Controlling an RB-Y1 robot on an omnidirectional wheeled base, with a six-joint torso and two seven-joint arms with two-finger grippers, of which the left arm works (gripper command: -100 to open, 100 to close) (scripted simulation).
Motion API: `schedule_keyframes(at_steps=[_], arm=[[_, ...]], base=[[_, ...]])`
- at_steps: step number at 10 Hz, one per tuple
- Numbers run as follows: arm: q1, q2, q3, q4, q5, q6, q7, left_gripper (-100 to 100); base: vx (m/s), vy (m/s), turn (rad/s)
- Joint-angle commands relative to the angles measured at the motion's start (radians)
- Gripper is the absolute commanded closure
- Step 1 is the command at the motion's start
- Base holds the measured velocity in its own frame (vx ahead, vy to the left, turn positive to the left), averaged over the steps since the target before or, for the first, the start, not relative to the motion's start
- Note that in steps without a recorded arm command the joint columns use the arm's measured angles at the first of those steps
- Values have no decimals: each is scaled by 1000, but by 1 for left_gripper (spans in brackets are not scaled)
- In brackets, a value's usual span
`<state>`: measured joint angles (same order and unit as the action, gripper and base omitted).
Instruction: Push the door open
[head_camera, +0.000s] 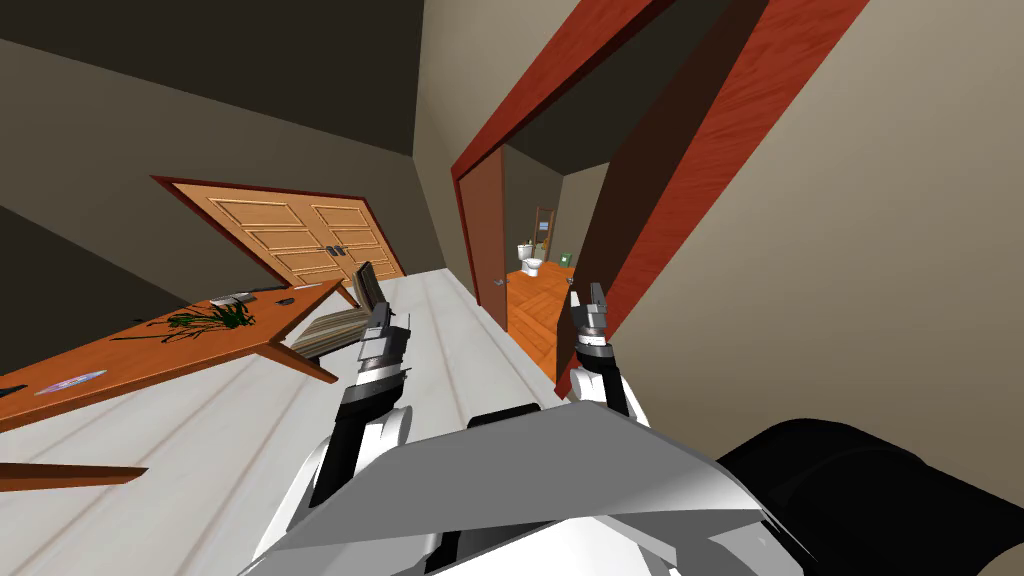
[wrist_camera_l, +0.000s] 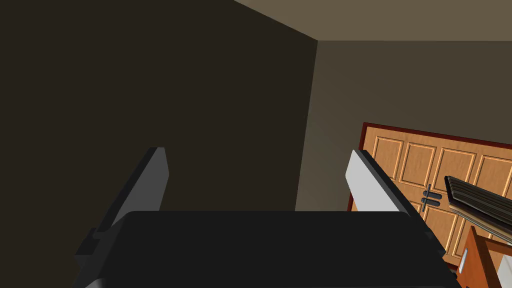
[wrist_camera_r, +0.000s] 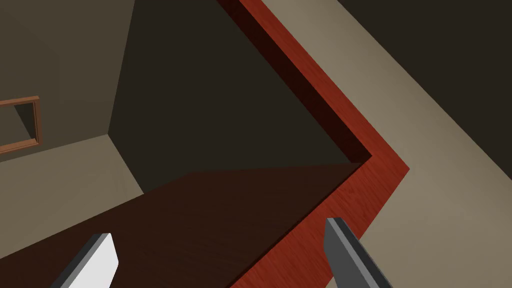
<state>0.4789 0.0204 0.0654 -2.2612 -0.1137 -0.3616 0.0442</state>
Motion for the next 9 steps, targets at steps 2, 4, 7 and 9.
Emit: schedule_keyframes(at_steps=[2,4,7,9], arm=[[-18,12,-12,44,3,-12,1,-100],[-34,20,-23,82,6,-22,2,-100],[-55,30,-37,133,10,-36,4,-100],[-72,38,-48,175,13,-47,5,-100]], base=[[74,54,-71],[112,18,-64],[101,35,-59],[105,61,-69]])
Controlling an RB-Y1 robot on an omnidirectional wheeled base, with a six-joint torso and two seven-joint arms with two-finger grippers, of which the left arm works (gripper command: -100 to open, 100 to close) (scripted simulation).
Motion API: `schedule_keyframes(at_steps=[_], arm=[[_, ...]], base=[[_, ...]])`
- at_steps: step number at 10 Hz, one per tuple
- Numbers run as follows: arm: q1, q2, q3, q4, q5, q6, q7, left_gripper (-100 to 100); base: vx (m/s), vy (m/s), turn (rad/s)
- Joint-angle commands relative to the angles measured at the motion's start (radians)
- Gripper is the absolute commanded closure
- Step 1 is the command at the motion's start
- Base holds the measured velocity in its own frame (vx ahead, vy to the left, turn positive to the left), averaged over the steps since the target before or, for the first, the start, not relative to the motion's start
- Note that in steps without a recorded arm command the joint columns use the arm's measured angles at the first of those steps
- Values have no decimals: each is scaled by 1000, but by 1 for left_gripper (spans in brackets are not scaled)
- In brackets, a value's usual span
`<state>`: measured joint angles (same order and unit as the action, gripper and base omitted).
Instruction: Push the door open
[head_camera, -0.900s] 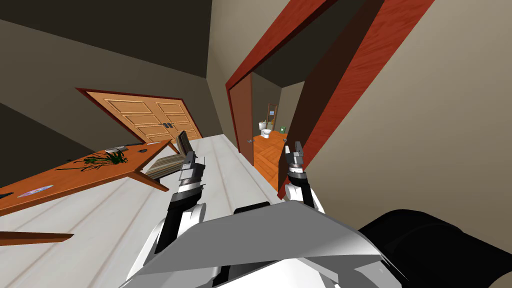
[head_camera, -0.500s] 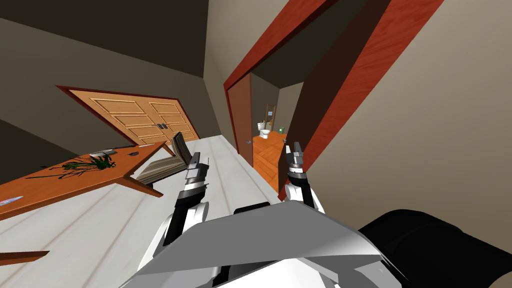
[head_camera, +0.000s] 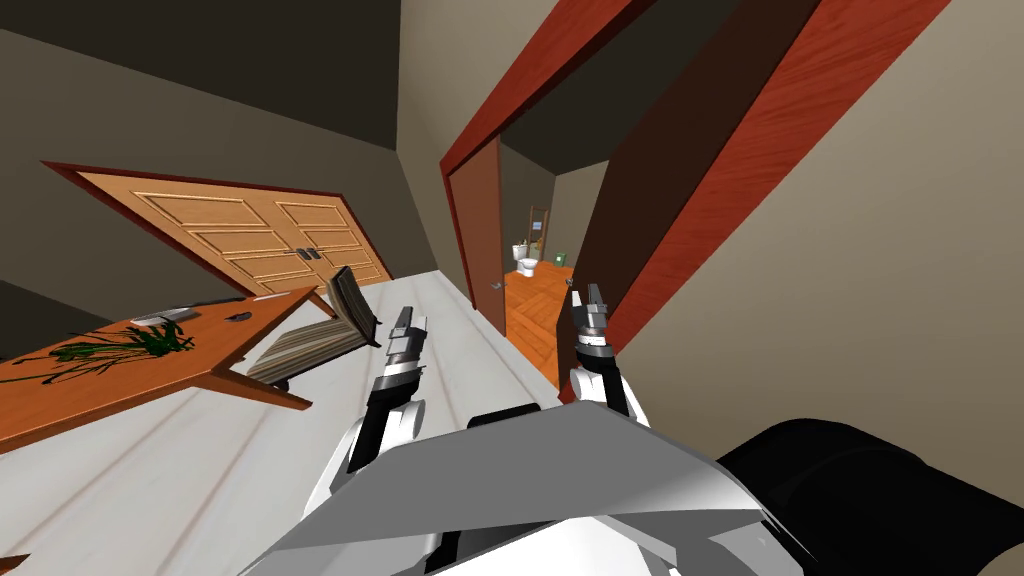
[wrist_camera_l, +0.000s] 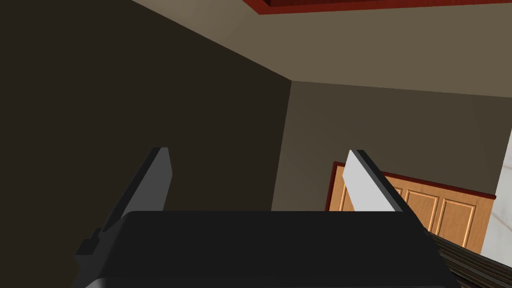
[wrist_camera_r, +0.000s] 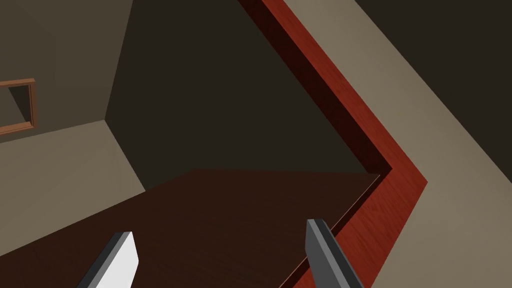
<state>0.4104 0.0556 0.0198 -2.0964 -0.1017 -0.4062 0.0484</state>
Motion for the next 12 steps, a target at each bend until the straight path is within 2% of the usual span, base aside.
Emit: schedule_keyframes(at_steps=[1,4,5,10,11,12], arm=[[-18,7,-12,44,4,-12,2,-100],[-39,14,-27,96,7,-26,3,-100],[-54,19,-37,132,10,-35,4,-100],[-96,29,-64,232,18,-62,7,-100],[-114,32,-76,275,21,-74,8,-100],[-123,34,-82,297,23,-80,9,-100]], base=[[90,67,-87],[97,45,-62],[132,47,-104],[99,57,-70],[126,67,-127],[125,84,-107]])
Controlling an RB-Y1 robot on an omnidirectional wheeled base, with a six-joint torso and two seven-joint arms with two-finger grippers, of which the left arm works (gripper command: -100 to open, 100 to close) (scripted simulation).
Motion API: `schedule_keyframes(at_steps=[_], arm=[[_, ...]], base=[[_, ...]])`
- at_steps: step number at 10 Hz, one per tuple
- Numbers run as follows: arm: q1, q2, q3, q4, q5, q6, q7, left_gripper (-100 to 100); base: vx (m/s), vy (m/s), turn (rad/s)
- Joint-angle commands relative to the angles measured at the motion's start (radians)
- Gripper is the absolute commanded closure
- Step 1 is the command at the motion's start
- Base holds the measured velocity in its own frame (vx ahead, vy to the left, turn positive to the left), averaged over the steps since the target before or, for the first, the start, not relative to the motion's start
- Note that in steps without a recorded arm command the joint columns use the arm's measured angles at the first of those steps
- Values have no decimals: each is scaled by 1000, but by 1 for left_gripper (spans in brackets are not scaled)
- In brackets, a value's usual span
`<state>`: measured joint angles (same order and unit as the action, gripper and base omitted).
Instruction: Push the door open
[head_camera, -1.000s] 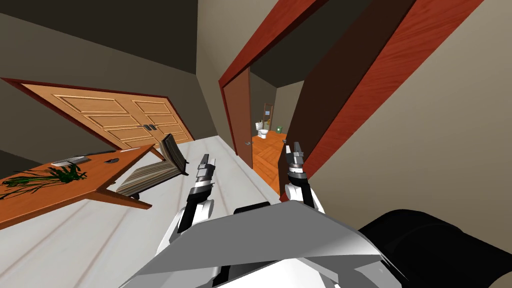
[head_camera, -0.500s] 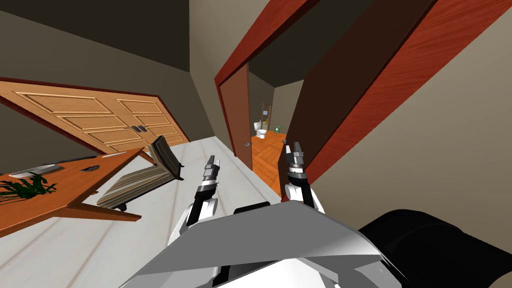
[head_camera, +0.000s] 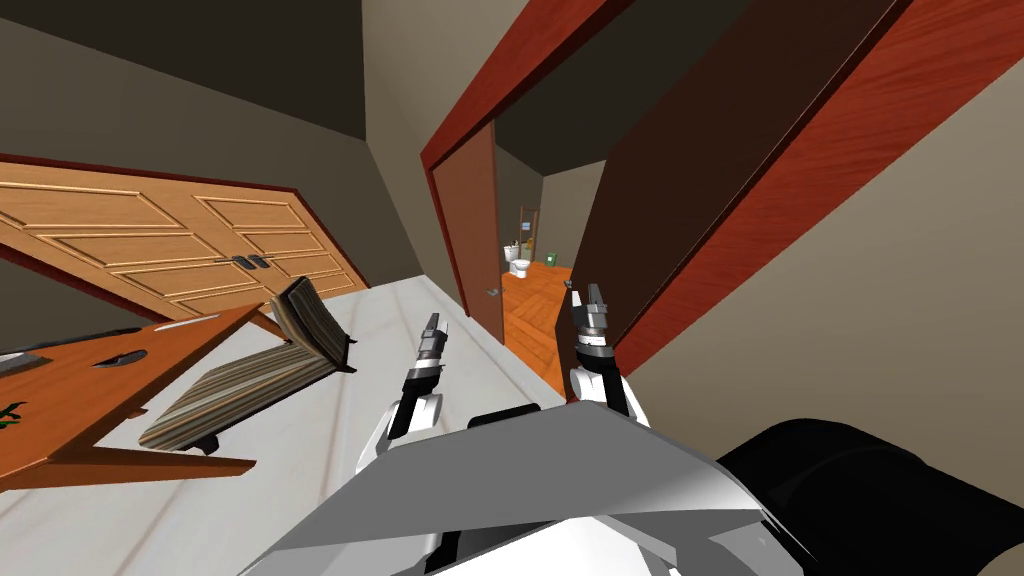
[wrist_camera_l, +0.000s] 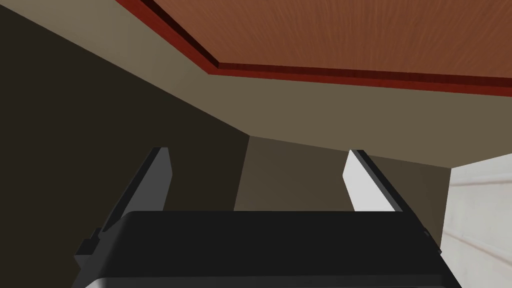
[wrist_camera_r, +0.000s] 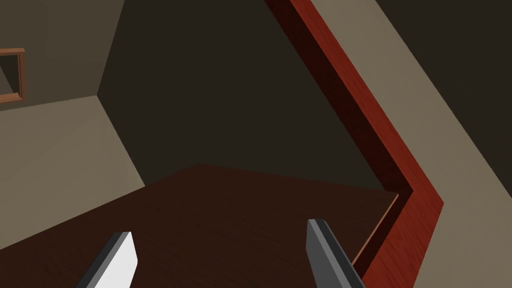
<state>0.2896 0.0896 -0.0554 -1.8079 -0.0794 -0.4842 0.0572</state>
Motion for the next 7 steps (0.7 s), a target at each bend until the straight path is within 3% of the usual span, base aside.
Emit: schedule_keyframes(at_steps=[1,7], arm=[[-11,1,-13,31,2,-8,1,-100],[-68,8,-51,168,12,-45,4,-100]], base=[[99,76,-72],[89,61,-77]])
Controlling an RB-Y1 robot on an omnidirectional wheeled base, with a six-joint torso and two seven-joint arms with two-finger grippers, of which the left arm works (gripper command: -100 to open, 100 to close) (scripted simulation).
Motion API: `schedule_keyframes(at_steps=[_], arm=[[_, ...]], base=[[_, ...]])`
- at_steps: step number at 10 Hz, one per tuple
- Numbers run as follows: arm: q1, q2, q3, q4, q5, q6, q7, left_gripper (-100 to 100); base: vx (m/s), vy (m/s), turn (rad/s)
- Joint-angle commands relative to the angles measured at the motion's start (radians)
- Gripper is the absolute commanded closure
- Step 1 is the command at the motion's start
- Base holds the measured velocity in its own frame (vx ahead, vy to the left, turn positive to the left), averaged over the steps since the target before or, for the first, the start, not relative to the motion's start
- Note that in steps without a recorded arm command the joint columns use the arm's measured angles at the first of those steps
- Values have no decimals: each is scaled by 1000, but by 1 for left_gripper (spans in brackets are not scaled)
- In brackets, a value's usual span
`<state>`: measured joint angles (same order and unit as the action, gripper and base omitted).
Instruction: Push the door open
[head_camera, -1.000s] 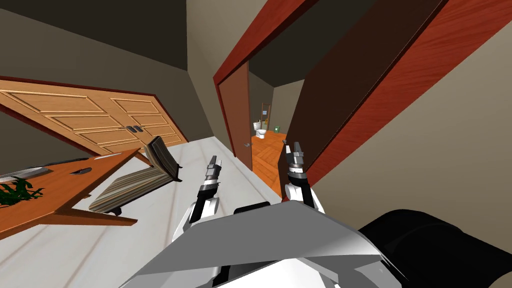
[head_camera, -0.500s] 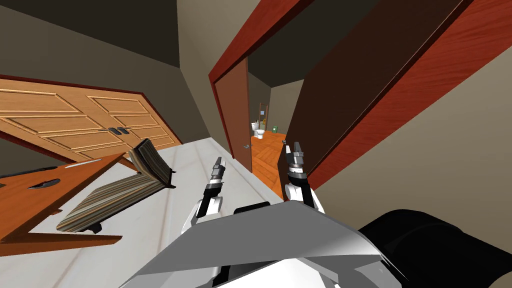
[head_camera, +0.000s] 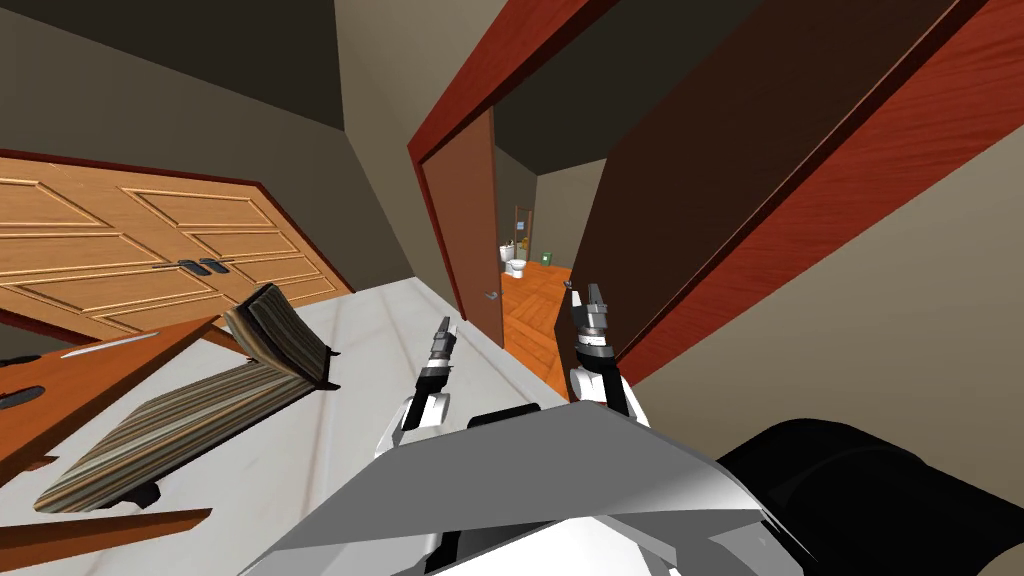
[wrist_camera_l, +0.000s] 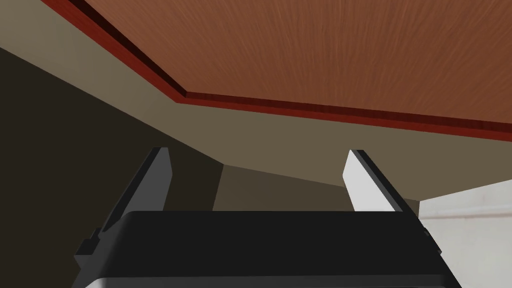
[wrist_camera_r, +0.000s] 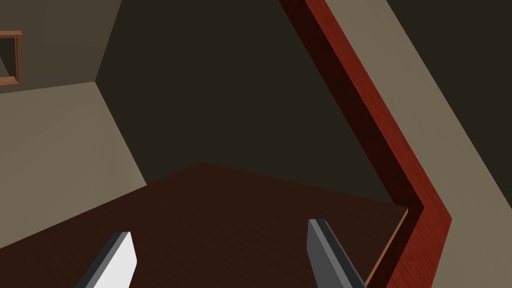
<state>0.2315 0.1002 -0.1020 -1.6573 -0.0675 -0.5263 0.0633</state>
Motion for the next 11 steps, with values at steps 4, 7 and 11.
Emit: schedule_keyframes(at_steps=[4,7,11], arm=[[-49,1,-31,112,7,-28,1,-100],[-79,2,-51,185,13,-48,3,-100],[-119,2,-78,282,20,-74,6,-100]], base=[[83,70,-80],[89,72,-77],[83,82,-80]])
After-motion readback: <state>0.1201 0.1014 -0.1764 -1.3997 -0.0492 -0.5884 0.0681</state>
